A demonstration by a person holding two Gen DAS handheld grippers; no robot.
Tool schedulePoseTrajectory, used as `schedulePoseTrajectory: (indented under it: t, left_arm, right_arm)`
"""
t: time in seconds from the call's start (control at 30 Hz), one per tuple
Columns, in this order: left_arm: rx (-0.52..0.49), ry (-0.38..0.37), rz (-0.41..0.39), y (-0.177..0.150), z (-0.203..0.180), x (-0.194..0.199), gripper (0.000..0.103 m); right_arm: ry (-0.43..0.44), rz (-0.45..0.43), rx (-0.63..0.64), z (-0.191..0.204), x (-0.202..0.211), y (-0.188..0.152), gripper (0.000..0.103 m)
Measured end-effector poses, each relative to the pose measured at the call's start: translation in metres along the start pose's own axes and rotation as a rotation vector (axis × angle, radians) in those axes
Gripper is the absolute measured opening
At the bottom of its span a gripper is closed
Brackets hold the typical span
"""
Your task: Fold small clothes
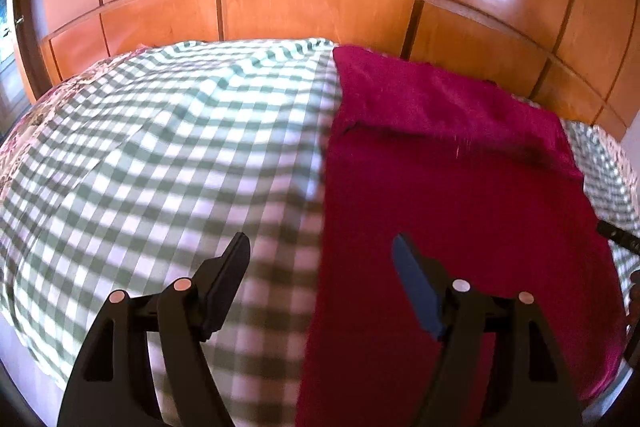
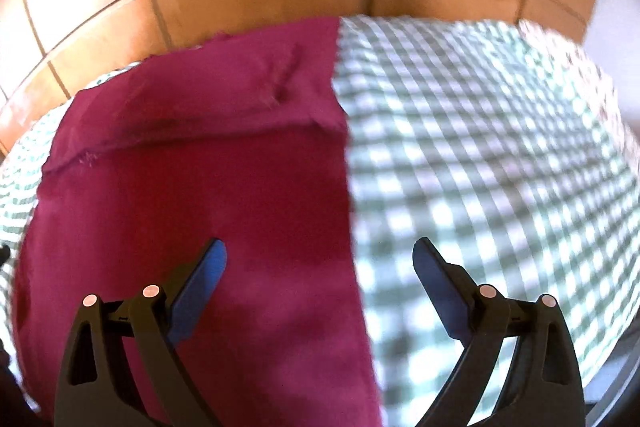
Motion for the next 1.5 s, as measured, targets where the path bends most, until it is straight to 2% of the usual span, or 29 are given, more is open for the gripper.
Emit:
schedulePoseTrajectory:
  t: [0.13,0.2,0.27,0.33,0.37,0.43,0.47,0.53,0.57,0.6,0.63,0.7,0.8,0.87,1.0,1.1,1.23,1.27,1.3,1.33,1.37,1.4,1.5]
  left_arm:
    - [-0.01,-0.036,0.063,-0.022,0.004,0.005,0.073]
    - [-0.024,-0.076,0.083,-0.034,0.005,0.01,0.067]
    - [-0.035,-0.097,0.105,-0.042,0.006,0.015,0.064]
    - [-0.013,-0.154,0.125,-0.053,0.008,0.023,0.062]
    - [-0.008,-0.189,0.136,-0.058,0.008,0.027,0.055]
    - [-0.008,-0.261,0.164,-0.069,0.006,0.036,0.046]
    - [-0.01,-0.296,0.182,-0.075,0.004,0.039,0.041]
    - [-0.032,-0.351,0.218,-0.086,-0.004,0.045,0.03]
    - [-0.047,-0.366,0.232,-0.091,-0.009,0.046,0.022]
    - [-0.068,-0.379,0.245,-0.096,-0.014,0.048,0.013]
    - [-0.079,-0.385,0.246,-0.098,-0.017,0.049,0.013]
    - [-0.06,-0.418,0.225,-0.09,-0.016,0.05,0.011]
    - [0.05,-0.525,0.175,-0.068,-0.01,0.058,0.009]
    - [0.089,-0.587,0.118,-0.046,-0.01,0.064,0.009]
    - [0.127,-0.636,0.052,-0.007,-0.014,0.054,0.008]
    - [0.167,-0.628,0.035,0.02,-0.015,0.033,0.008]
    - [0.23,-0.527,0.051,0.056,-0.01,-0.008,0.009]
    - [0.251,-0.503,0.049,0.063,-0.007,-0.015,0.013]
    - [0.272,-0.48,0.036,0.072,-0.004,-0.023,0.026]
    - [0.283,-0.448,0.019,0.077,0.0,-0.027,0.037]
    - [0.298,-0.404,-0.001,0.082,0.006,-0.028,0.057]
    - [0.317,-0.383,-0.023,0.084,0.014,-0.027,0.06]
    - [0.326,-0.373,-0.011,0.078,0.03,-0.026,0.06]
  right_arm:
    - [0.058,0.071,-0.049,-0.024,0.002,-0.028,0.093]
    - [0.094,0.089,-0.051,-0.029,0.009,-0.043,0.093]
    - [0.13,0.113,-0.037,-0.029,0.018,-0.057,0.093]
    - [0.161,0.133,0.008,-0.025,0.028,-0.073,0.087]
    - [0.167,0.142,0.025,-0.023,0.032,-0.078,0.084]
    - [0.177,0.158,0.067,-0.022,0.042,-0.09,0.068]
    - [0.191,0.171,0.082,-0.022,0.047,-0.097,0.064]
    - [0.218,0.202,0.109,-0.021,0.055,-0.108,0.046]
    - [0.226,0.214,0.12,-0.021,0.057,-0.112,0.042]
    - [0.244,0.23,0.135,-0.021,0.06,-0.115,0.03]
    - [0.257,0.238,0.139,-0.021,0.06,-0.115,0.017]
    - [0.29,0.227,0.13,-0.022,0.067,-0.109,0.01]
    - [0.366,0.167,0.071,-0.024,0.077,-0.085,0.01]
    - [0.413,0.119,0.027,-0.023,0.081,-0.063,0.01]
    - [0.447,0.069,-0.062,-0.02,0.071,-0.024,0.01]
    - [0.417,0.052,-0.101,-0.019,0.053,0.005,0.01]
    - [0.388,0.054,-0.154,-0.017,0.024,0.041,0.01]
    - [0.391,0.06,-0.166,-0.014,0.017,0.051,0.01]
    - [0.402,0.064,-0.174,-0.012,0.013,0.059,0.022]
    - [0.416,0.069,-0.187,-0.011,0.008,0.067,0.051]
    - [0.428,0.067,-0.207,-0.014,0.007,0.07,0.067]
    - [0.429,0.053,-0.241,-0.019,0.007,0.073,0.086]
    - [0.43,0.028,-0.284,-0.035,0.011,0.072,0.088]
Point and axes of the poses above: each gripper's, at about its wrist camera, not at the fingertips, and x roughly against the way its jaws point, z to its left, y to its top, the point moved 3 cm from there along -x, roughly the way its jaws point, and after that the axes turned 13 degrees about -y, right-handed, at the moved point
